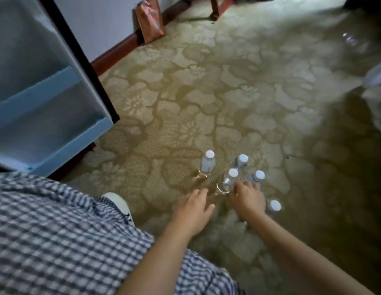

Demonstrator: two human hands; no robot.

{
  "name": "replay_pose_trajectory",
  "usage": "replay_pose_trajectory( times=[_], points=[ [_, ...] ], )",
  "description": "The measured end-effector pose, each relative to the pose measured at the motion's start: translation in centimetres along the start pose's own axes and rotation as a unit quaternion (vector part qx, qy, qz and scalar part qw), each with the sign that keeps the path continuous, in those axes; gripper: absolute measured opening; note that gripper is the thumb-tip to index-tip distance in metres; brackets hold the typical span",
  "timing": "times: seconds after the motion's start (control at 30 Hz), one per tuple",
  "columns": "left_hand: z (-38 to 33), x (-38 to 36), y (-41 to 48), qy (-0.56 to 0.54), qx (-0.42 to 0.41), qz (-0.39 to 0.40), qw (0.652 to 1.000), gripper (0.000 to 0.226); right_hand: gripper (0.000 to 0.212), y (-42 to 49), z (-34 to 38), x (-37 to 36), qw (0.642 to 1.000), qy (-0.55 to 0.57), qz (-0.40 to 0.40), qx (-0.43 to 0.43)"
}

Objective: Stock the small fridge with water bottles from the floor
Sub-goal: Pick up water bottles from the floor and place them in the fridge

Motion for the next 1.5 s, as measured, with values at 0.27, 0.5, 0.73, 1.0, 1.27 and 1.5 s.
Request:
replay_pose_trajectory(
  times=[0.27, 0.5, 0.73, 1.0, 1.27, 1.5],
  points=[
    [3.1, -1.9, 2.2, -0.013, 0.035, 0.060, 0.997, 0.047, 0.042, -2.4, -11.9, -3.0, 0.986, 0.005, 0.079, -0.144],
    [3.1, -2.8, 2.2, -0.005, 0.047, 0.089, 0.995, 0.046, 0.028, -1.1, -11.5, -3.0, 0.991, -0.006, 0.072, -0.109],
    [3.1, -3.6, 1.9, -0.016, 0.047, 0.112, 0.992, 0.055, 0.032, -0.7, -6.6, -1.0, 0.997, 0.057, 0.028, -0.039],
    [3.4, -2.9, 1.6, -0.076, 0.045, 0.150, 0.985, 0.075, 0.020, -0.4, 5.4, 4.3, 0.970, 0.155, 0.056, 0.181],
    [3.0, 6.2, 0.4, -0.233, -0.023, 0.112, 0.966, 0.039, 0.026, -1.6, 17.0, 14.0, 0.929, 0.190, -0.003, 0.317],
    [6.5, 18.1, -4.1, -0.299, -0.059, -0.056, 0.951, 0.024, 0.027, -3.6, 26.0, 20.9, 0.875, 0.228, -0.071, 0.421]
  ],
)
Point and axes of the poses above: each hand's wrist, its own y-axis towards the middle knuckle, its own x-axis out of the back of the hand, z = x × y, the point moved 10 cm from there along y, towards the middle knuckle, and after that the axes turned 10 degrees about x, right-handed, at the moved point
